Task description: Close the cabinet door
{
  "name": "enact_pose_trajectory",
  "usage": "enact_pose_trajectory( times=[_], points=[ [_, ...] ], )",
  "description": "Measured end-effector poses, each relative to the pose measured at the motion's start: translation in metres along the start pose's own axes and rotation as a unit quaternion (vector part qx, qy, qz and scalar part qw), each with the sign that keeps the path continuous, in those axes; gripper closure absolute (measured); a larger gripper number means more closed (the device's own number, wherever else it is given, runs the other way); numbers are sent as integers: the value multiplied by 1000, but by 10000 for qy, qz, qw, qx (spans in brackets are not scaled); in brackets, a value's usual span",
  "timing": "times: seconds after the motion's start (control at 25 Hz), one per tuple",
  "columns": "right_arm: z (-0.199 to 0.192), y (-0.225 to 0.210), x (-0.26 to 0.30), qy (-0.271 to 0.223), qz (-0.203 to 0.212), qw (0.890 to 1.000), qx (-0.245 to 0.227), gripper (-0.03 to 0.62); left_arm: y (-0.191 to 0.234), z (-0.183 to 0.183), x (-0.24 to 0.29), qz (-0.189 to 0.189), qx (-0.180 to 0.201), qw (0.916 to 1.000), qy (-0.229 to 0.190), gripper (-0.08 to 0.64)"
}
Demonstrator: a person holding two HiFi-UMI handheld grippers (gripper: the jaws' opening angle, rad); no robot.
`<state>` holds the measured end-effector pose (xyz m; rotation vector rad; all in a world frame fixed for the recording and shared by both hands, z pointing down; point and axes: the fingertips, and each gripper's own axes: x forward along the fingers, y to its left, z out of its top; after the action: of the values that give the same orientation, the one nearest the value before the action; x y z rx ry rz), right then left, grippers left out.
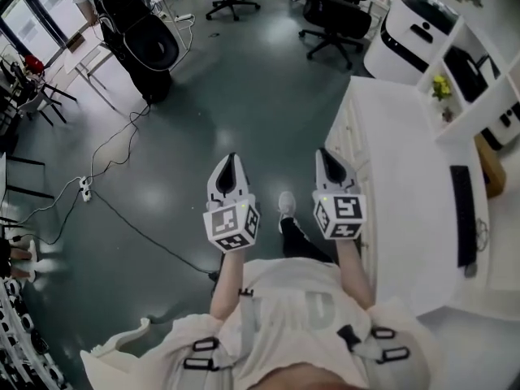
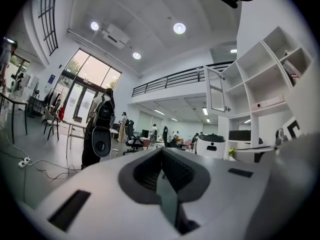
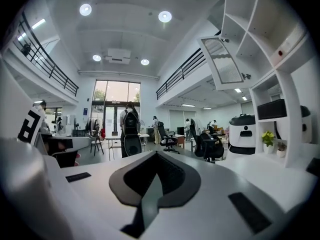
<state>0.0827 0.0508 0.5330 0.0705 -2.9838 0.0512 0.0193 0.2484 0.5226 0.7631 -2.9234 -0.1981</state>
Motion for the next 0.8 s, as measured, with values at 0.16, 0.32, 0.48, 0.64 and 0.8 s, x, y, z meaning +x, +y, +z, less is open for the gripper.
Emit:
enact_pose_trajectory(
  times=[0.16,0.32,0.48,0.64,0.8],
  points=[
    [26,-18,66,-43,170,9998,-11,589,6,13,63,84,22,10000,33,554],
    [52,-42,130,-113,213,9997,52,589,13,42,131,130,116,9998,-37,554],
    [73,-68,190,-202,215,9995,98,589,17,64,204,75,-13,9999,-132,555],
    [96,-101,238,-292,76,9995,9,589,6,85,274,-185,-200,9991,-317,555],
    [117,-124,270,-364,-107,9992,-77,589,-6,98,316,-445,-243,9981,-336,554]
  ],
)
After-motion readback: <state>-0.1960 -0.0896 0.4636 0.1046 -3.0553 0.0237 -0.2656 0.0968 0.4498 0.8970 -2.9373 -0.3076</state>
